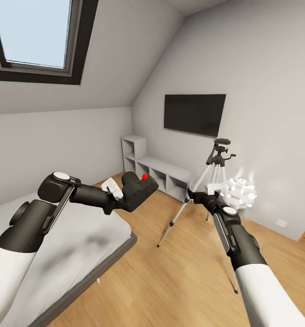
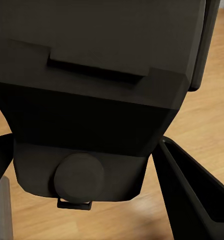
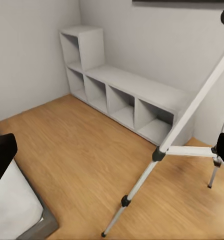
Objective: Attach the digital camera to the camera tripod in the bedroom.
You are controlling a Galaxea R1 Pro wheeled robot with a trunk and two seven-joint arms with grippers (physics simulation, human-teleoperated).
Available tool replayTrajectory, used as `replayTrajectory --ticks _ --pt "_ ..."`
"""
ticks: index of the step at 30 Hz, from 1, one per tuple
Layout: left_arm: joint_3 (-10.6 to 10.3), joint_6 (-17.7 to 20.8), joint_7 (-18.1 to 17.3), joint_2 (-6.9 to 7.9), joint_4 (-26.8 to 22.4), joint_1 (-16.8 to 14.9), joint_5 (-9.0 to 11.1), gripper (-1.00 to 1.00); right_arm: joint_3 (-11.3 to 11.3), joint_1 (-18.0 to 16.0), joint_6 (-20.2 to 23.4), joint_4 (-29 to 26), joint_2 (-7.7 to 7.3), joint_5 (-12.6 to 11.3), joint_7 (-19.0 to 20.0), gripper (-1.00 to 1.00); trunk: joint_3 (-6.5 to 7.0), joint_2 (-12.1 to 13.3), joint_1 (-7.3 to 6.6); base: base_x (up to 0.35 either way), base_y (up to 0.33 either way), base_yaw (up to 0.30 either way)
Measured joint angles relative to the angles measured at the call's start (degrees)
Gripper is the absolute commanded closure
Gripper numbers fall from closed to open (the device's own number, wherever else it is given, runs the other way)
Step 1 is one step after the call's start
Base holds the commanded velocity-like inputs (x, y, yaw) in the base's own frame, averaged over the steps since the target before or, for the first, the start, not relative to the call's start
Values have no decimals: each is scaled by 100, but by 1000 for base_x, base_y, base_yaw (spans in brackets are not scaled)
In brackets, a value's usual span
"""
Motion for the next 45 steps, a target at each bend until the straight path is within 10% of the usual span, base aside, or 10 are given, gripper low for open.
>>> replayTrajectory --ticks 45 --pt "-31 -7 0 6 -9 0 0 100 -2 -1 -1136 647 0 -1 5 -100 0 -1 0 141 7 0"
